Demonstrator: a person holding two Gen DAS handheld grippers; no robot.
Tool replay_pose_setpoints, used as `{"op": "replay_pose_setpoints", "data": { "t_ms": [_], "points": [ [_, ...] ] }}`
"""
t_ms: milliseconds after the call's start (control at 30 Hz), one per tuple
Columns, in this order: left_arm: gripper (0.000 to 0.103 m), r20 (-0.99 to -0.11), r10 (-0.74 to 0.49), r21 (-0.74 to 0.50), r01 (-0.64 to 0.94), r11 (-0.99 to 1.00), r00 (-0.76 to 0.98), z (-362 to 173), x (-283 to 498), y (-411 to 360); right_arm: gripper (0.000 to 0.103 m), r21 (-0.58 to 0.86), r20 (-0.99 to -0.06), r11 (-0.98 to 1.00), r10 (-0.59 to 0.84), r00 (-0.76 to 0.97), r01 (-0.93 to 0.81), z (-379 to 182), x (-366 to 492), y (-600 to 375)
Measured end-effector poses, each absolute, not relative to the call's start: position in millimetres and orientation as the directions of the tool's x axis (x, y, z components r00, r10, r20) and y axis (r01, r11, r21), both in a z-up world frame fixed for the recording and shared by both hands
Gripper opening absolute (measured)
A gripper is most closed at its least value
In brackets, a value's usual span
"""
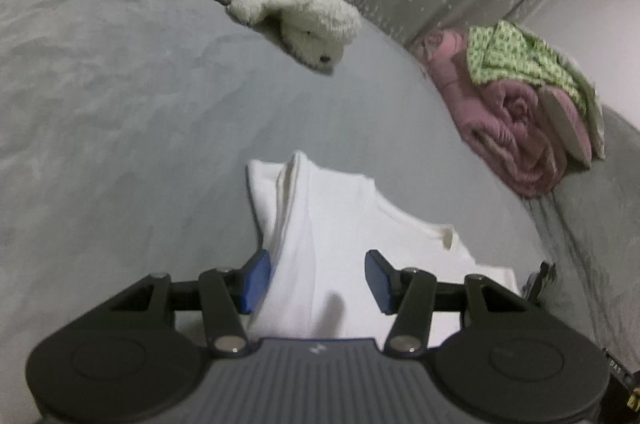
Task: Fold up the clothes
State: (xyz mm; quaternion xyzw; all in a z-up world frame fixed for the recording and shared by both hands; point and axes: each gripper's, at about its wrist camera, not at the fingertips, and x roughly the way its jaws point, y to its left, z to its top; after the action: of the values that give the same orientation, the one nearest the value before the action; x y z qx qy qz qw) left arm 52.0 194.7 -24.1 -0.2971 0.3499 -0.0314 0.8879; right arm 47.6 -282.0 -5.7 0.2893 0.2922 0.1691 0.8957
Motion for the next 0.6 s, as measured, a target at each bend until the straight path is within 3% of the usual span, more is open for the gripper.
{"op": "replay_pose_setpoints", "data": {
  "t_ms": [67,167,367,600],
  "points": [
    [0.048,-0.622,-0.253,-0.522,-0.152,0.839,0.741,-24.7,49.5,191.2,0.048,0.555,-0.470,0.818,0.458,0.754,-0.151,-6.2,45.8,-276.6],
    [0.034,-0.647,-0.193,-0.450,-0.165,0.878,0.738,-23.3,47.2,182.5,0.048,0.482,-0.546,0.860,0.446,0.709,-0.170,-10.6,48.0,-265.7],
    [0.033,-0.669,-0.162,-0.413,-0.181,0.893,0.726,-23.6,47.3,177.6,0.037,0.345,-0.623,0.910,0.405,0.669,-0.231,-14.9,49.9,-243.2],
    [0.033,-0.680,-0.151,-0.405,-0.196,0.893,0.717,-25.8,49.2,177.4,0.036,0.200,-0.644,0.941,0.337,0.687,-0.273,-17.1,55.5,-233.2]
  ]
}}
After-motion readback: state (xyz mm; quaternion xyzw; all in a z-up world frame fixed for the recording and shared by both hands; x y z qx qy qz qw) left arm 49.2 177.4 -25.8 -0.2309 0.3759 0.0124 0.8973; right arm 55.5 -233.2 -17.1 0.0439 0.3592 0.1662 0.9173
